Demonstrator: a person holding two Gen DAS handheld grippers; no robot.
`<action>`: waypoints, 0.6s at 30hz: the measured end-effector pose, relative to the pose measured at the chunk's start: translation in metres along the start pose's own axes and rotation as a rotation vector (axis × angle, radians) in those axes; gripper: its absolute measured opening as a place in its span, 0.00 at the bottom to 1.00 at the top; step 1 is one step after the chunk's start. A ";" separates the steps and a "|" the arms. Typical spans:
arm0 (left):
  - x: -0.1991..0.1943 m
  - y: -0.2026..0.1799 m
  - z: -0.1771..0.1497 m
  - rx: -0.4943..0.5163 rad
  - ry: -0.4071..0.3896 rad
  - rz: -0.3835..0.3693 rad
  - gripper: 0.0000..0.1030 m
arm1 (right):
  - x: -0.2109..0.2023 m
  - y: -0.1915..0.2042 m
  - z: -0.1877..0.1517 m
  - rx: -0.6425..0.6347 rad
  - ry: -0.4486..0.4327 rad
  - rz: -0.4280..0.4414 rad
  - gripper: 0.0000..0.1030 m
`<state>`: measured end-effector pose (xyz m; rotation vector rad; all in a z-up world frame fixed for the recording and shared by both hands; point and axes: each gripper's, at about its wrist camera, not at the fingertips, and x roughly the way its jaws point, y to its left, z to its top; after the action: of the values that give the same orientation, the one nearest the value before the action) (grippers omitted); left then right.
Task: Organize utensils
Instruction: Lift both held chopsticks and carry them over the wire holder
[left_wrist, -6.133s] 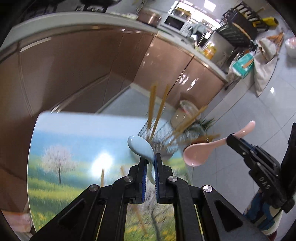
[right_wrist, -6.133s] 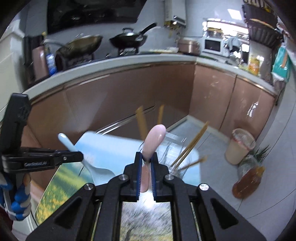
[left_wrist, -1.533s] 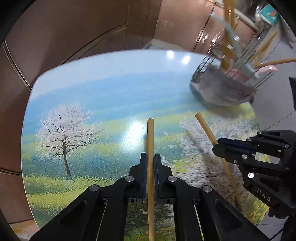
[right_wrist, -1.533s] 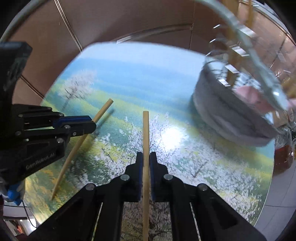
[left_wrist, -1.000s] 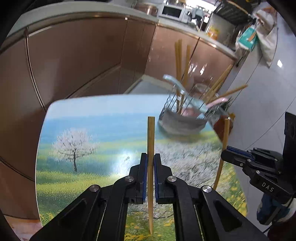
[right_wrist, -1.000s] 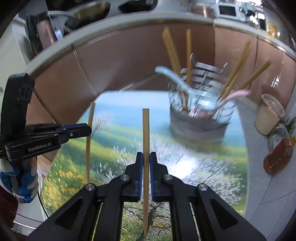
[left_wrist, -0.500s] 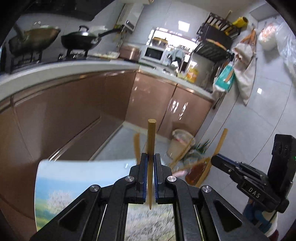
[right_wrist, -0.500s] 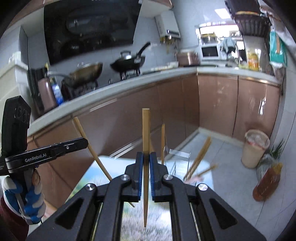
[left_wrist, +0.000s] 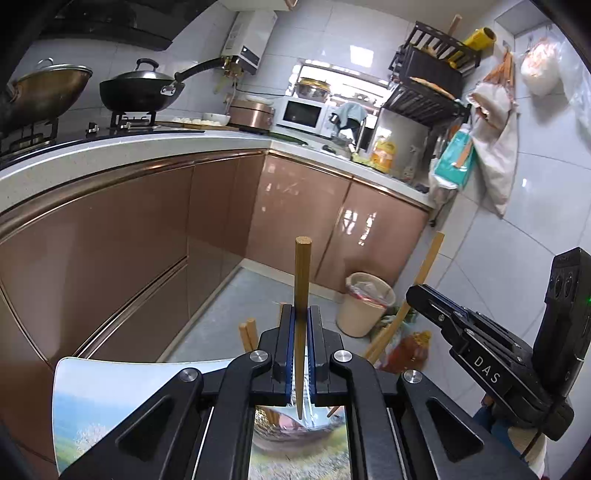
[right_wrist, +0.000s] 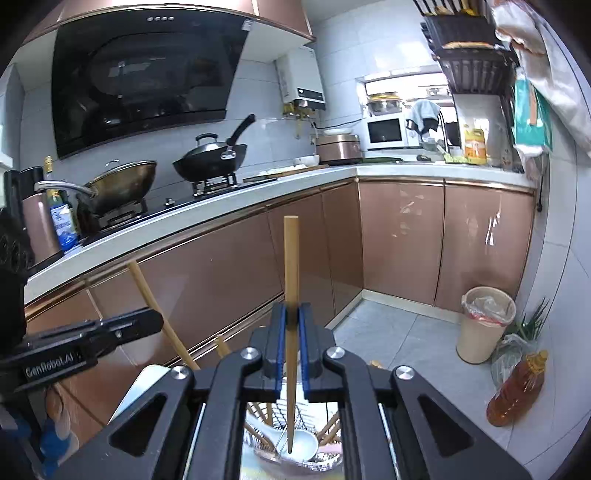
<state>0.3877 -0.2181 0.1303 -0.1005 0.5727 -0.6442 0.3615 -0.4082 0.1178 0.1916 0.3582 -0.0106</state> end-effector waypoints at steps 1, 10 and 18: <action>0.005 0.001 0.000 -0.003 -0.003 0.002 0.05 | 0.006 -0.002 -0.001 0.000 0.002 -0.006 0.06; 0.030 0.009 0.000 -0.001 -0.015 0.018 0.05 | 0.033 -0.005 -0.017 -0.019 0.003 -0.024 0.06; 0.059 0.006 -0.026 0.024 0.060 0.035 0.06 | 0.041 -0.010 -0.035 -0.014 0.000 -0.018 0.06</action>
<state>0.4158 -0.2464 0.0790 -0.0488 0.6236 -0.6211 0.3871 -0.4100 0.0693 0.1741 0.3602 -0.0261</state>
